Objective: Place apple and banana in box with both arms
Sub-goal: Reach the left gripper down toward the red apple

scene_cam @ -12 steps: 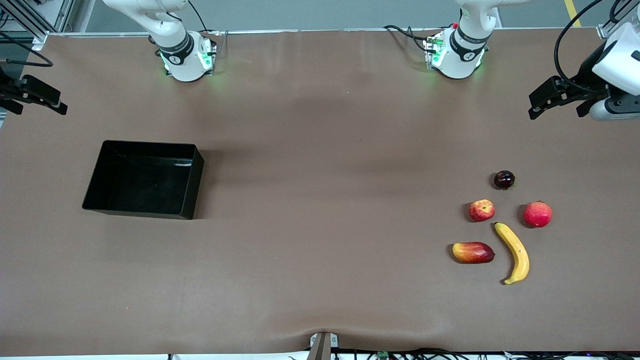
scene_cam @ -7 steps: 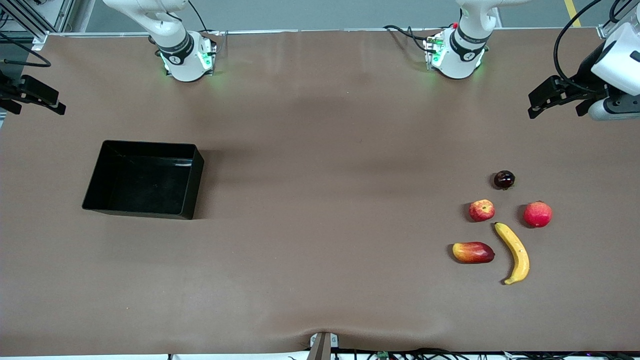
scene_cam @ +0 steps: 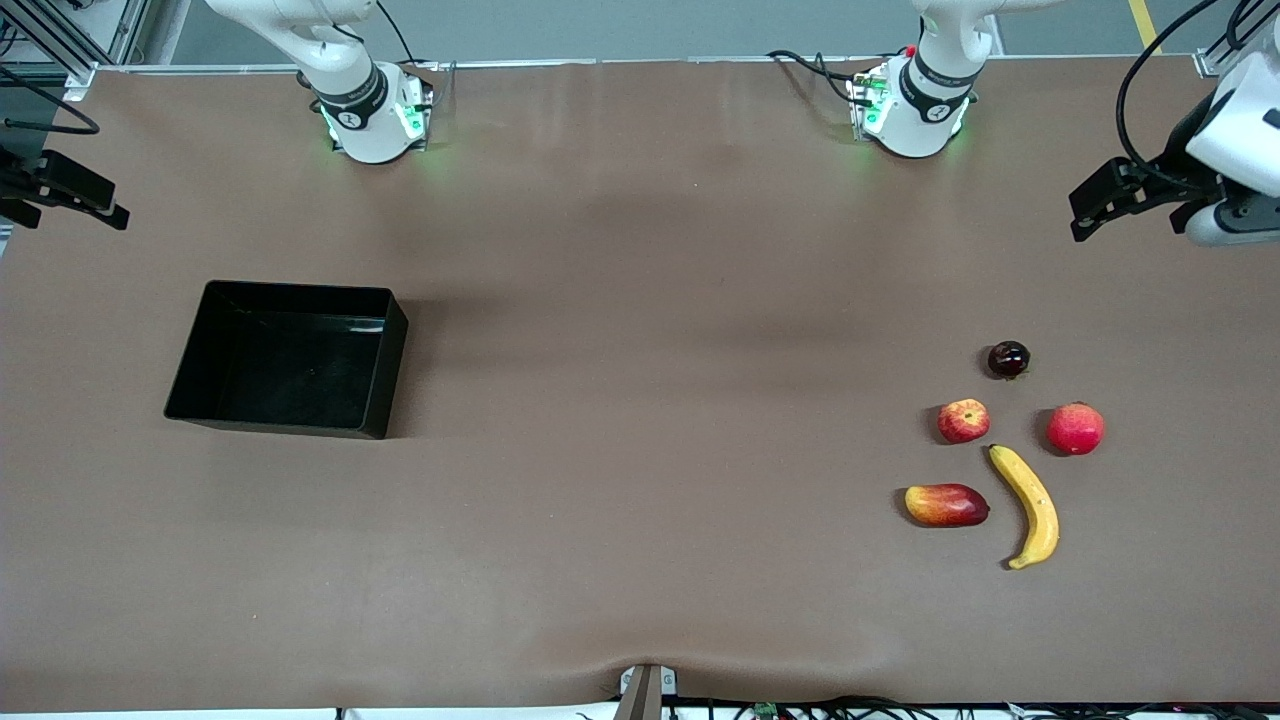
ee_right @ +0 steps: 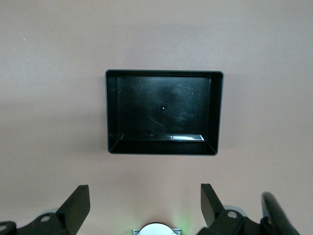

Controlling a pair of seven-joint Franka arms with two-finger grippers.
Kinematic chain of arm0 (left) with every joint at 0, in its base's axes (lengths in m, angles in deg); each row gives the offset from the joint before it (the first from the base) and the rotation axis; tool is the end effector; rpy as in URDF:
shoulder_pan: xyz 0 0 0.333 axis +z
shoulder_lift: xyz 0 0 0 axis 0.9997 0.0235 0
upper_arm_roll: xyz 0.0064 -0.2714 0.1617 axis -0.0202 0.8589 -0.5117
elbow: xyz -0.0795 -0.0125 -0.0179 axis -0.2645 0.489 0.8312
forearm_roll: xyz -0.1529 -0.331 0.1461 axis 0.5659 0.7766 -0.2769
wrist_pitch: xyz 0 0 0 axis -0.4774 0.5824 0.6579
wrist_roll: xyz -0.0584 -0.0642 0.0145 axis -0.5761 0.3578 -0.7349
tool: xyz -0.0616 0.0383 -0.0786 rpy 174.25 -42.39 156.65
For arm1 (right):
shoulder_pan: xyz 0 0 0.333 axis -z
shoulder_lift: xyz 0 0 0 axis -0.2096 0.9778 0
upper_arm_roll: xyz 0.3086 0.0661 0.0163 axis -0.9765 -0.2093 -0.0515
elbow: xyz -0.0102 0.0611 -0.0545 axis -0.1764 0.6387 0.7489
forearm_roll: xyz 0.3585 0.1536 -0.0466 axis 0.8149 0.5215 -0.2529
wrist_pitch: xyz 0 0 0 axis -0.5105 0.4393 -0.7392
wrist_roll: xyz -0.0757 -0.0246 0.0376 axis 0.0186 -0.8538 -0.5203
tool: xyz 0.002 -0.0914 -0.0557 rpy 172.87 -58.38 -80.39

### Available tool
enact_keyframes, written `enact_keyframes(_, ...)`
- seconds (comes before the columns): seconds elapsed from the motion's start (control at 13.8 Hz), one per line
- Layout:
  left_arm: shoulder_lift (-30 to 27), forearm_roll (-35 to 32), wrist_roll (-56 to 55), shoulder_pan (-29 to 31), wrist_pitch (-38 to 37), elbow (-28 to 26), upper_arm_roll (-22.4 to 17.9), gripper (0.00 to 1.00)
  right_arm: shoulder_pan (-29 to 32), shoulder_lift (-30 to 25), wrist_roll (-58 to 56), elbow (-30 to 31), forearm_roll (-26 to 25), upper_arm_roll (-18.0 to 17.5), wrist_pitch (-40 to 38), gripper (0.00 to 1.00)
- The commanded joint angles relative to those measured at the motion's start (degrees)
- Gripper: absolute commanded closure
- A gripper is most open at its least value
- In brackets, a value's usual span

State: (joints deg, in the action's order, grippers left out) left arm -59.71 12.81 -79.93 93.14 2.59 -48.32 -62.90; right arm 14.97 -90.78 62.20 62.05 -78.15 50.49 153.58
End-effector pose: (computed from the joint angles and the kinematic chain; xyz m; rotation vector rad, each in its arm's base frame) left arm 0.5364 -0.0678 0.6568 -3.0689 -0.0715 0.0180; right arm 0.5157 -0.0411 0.6547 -3.1095 0.0677 0.1131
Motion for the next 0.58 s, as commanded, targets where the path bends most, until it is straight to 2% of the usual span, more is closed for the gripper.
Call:
enact_keyframes(0.0,5.56,-2.80,0.84,0.52,2.55,0.82,0.21,0.00,0.73,-1.45,-0.43,1.15,-0.69,-0.41,0.17,0.00)
enact_keyframes(0.29,13.82,-2.38,0.66,2.54,15.54,-3.65,-0.23,0.00,1.43,-0.84,-0.52,0.36,-0.69,-0.41,0.08,0.00)
enact_keyframes(0.51,19.01,-2.19,-1.17,3.24,22.06,-6.65,-0.23,0.00,3.18,1.97,-0.34,-1.84,-0.61,-0.41,-0.01,0.00)
